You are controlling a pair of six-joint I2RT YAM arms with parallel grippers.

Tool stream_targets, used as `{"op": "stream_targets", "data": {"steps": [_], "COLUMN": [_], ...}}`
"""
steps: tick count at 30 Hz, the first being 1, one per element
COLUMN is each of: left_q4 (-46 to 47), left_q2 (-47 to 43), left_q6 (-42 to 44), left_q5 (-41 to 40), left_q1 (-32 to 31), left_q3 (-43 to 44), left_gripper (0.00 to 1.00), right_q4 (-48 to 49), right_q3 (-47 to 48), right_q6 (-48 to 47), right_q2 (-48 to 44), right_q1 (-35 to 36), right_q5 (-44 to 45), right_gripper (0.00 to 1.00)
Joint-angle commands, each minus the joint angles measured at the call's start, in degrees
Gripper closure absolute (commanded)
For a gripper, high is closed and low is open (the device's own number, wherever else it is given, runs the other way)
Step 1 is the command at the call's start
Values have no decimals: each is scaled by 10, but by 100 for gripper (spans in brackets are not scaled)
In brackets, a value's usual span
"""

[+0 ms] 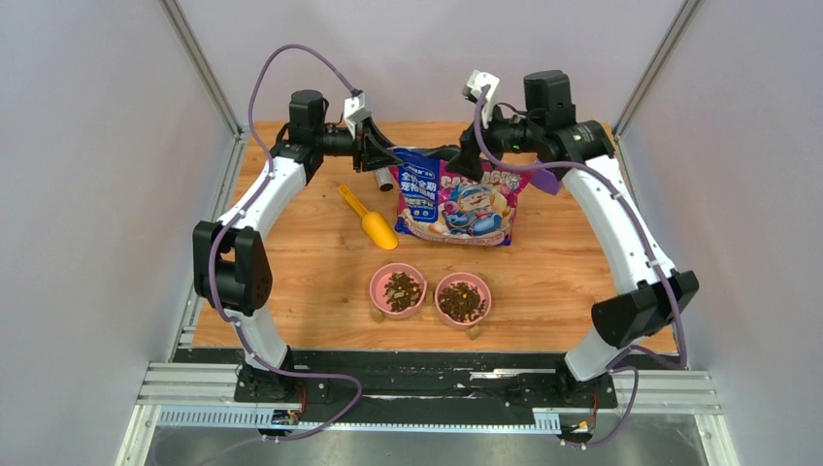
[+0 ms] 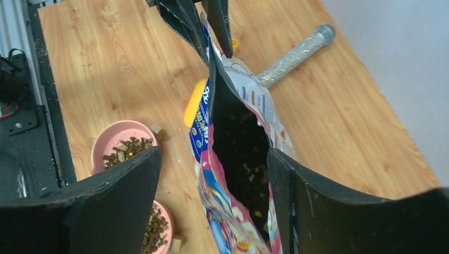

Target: Serve the pet food

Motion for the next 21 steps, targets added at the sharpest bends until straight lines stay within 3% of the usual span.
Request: {"op": "stream_targets", "data": {"steps": [1,4,7,11,15,21], "left_q4": [27,26,18,-47,-119,-128], "left_q2": [-26,-24,-23,-22,-19,-20], "left_q6": [0,1,7,75,122,130], "left_q5": [36,59,66,64,60,56], "left_q1": [1,1,1,3,6,11], "left_q3": [9,10,12,25,46,58], "left_gripper": [67,74,88,100,100,100], "right_q4": [35,53,72,89,89,106], "right_q3": [42,63,75,90,95,89], "right_q6": [36,12,-13,-14,-1,19], "right_q2": [48,82,111,129,113,66], "right_q1": [31,58,87,101,105,106], "right_q5": [-16,-2,18,44,40,-11], "right_gripper": [24,24,25,26,25,24]}}
